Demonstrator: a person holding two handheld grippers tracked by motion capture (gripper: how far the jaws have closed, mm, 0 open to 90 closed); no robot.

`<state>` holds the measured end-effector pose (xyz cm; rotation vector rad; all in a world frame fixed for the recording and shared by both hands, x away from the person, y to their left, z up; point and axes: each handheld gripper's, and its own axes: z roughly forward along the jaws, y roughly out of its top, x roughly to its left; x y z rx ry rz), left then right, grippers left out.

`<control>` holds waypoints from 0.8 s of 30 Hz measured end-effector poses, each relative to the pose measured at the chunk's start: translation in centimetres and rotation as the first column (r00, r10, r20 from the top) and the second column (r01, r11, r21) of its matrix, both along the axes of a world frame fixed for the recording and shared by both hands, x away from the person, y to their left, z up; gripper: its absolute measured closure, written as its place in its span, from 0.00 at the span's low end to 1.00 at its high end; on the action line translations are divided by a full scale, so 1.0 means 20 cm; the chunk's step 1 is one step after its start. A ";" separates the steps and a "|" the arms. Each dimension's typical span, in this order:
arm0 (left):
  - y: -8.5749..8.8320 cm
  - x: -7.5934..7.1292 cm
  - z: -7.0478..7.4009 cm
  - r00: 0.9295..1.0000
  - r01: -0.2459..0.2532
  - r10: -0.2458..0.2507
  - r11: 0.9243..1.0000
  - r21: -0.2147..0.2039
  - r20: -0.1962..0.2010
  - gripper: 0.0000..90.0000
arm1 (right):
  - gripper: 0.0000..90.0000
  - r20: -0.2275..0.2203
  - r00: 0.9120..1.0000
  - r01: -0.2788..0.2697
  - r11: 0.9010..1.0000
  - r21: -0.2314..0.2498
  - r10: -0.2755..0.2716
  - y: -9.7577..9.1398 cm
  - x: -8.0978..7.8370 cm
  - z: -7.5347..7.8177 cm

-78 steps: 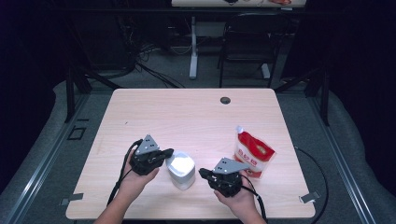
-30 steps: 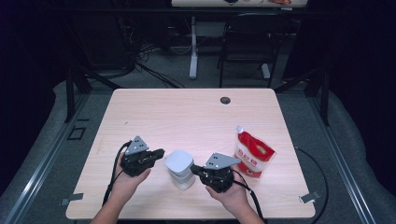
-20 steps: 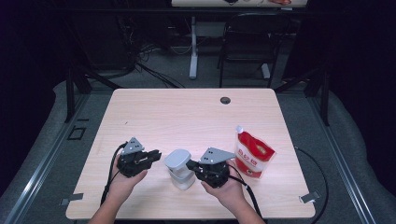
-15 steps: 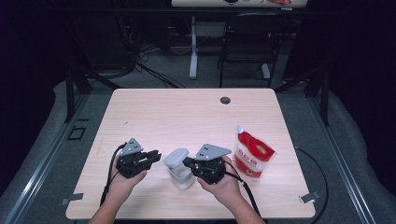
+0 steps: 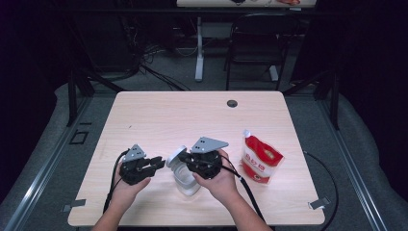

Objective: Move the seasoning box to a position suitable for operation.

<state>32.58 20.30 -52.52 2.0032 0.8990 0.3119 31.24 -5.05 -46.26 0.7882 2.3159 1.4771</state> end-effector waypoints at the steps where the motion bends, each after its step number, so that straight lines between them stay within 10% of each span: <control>1: 0.00 0.00 0.00 1.000 0.002 -0.002 1.000 0.002 0.001 0.82 | 0.97 0.004 1.000 -0.001 1.000 0.000 0.001 0.01 0.00 0.00; 24: -0.06 -0.01 -0.07 0.998 0.060 -0.060 0.997 0.038 -0.004 0.82 | 0.89 0.033 0.999 0.031 1.000 0.001 -0.031 -0.10 -0.04 0.03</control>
